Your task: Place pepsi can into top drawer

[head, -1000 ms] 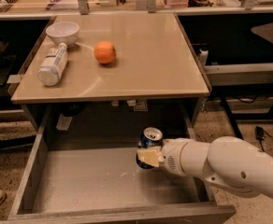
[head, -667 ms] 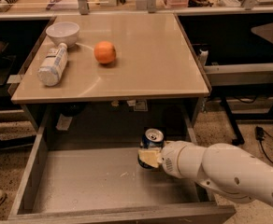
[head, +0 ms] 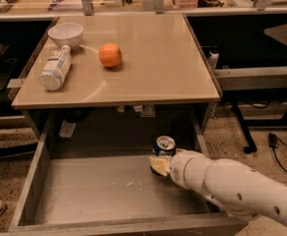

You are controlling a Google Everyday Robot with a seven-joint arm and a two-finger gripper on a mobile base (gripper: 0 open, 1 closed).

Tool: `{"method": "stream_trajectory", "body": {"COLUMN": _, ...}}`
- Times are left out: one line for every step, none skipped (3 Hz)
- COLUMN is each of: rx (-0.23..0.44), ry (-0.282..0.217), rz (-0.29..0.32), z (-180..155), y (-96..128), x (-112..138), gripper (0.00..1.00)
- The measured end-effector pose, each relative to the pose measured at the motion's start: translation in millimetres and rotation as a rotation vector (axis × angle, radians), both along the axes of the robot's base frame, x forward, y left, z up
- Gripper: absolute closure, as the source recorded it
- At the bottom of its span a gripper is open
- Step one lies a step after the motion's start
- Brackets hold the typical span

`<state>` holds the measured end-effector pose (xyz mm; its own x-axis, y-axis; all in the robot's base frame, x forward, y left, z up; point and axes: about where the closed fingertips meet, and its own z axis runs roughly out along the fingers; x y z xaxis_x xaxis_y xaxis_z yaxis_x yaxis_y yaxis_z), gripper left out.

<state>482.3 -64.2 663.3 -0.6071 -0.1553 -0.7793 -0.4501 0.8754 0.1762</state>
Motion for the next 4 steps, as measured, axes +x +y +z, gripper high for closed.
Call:
{"method": "stream_trajectory", "body": {"rx": -0.035, "ry": -0.022, "rz": -0.035, "z": -4, "y": -8, "x": 7, "gripper": 1.00}}
{"method": "stream_trajectory", "body": {"rx": -0.066, "ry": -0.033, "rz": -0.057, "z": -11, "y": -12, "x": 12, "gripper": 1.00}}
{"method": "stream_trajectory", "body": {"rx": -0.081, "ry": -0.029, "rz": -0.079, "z": -21, "y": -13, "x": 13, "gripper": 1.00}}
{"method": "stream_trajectory", "body": {"rx": -0.085, "ry": -0.025, "rz": -0.090, "z": -29, "y": -14, "x": 13, "gripper": 1.00}}
